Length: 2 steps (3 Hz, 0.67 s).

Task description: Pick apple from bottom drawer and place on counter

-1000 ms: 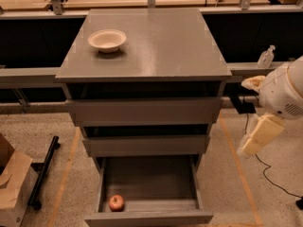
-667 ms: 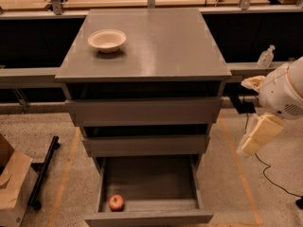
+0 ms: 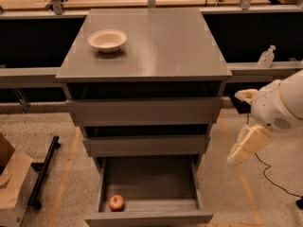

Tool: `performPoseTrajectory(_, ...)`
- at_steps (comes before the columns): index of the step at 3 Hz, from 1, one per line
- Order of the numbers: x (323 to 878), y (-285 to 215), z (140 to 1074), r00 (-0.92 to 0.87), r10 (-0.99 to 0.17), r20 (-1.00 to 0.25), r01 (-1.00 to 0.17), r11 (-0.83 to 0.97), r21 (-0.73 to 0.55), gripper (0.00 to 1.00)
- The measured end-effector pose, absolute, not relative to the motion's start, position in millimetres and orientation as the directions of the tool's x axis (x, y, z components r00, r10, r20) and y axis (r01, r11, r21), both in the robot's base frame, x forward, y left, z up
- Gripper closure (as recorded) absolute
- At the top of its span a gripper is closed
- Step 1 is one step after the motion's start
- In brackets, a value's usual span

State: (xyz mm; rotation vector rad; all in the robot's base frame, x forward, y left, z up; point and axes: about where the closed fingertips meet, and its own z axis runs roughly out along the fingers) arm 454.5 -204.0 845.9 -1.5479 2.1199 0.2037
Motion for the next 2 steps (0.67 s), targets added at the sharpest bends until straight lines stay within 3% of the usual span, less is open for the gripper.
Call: performPoseTrajectory(2, 471, -168, 717, -0.282, -0.758, -0.588, -0.916, 0.395, -0.07, 0.0)
